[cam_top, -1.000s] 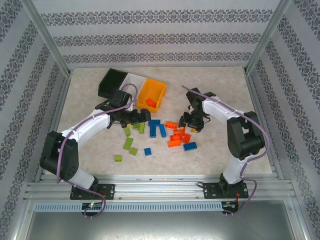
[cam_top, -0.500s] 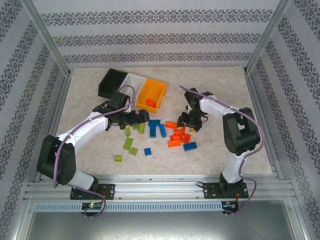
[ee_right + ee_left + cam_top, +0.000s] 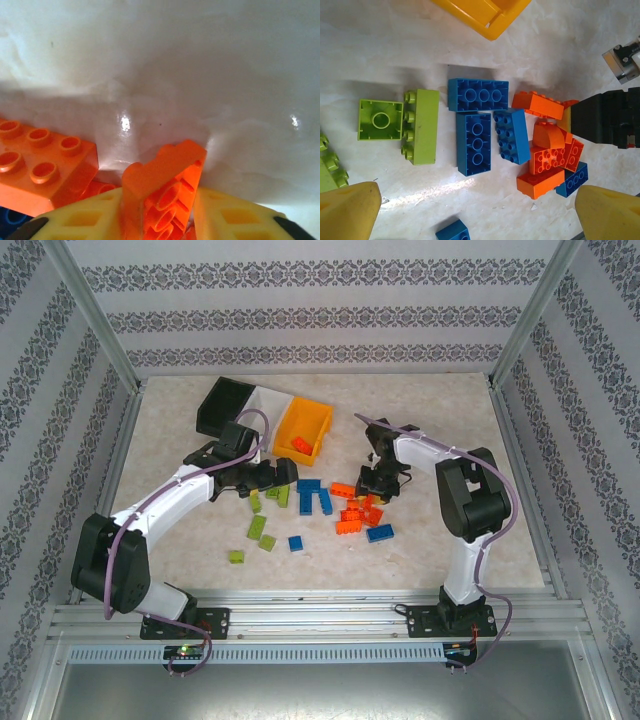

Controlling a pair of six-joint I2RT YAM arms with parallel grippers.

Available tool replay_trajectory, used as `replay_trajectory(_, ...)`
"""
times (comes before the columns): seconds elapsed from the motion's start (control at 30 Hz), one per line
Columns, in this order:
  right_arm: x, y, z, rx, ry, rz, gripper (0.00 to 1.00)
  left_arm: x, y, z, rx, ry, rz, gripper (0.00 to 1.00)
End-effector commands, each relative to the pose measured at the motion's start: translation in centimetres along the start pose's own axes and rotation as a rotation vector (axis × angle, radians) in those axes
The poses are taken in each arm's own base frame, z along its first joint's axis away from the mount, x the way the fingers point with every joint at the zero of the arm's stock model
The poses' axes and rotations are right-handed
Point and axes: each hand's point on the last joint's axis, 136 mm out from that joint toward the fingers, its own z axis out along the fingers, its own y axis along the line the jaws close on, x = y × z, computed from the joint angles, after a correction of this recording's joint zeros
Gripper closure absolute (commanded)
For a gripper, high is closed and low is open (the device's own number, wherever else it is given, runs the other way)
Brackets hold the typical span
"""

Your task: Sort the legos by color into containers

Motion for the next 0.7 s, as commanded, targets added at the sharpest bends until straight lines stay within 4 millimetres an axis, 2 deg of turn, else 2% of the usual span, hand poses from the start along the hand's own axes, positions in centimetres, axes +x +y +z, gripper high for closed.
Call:
replay_trajectory(0.0,-0.5,-0.3,-0.4,-0.007,-0.014,0.026,0.71,0.4,0.0,-0.6,-0.007,-0.009,0.002,0.0)
replay_trajectory(0.17,-0.9,-0.8,-1.4,-0.011,-0.038,0.042,0.79,0.5,0.0,-0.5,-0.006,-0.007,0.006,0.0)
replay_trajectory(0.43,-1.5,-1.4,-3.7,-0.026,-0.093,0.067,0.79,0.4,-0.1,-0.4,-0.002,-0.006,0.016,0.0)
replay_trajectory(0.53,-1.8,-1.1,-4.8,-0.036,-0.116,0.071,0.8,0.3,-0.1,-0.4,-0.003,-0.007,0.022,0.0)
replay_trajectory(0.67,-2.5,0.1,-6.6,-0.069,-0.15,0.062,0.79,0.0,-0.3,-0.6,-0.004,-0.009,0.036,0.0)
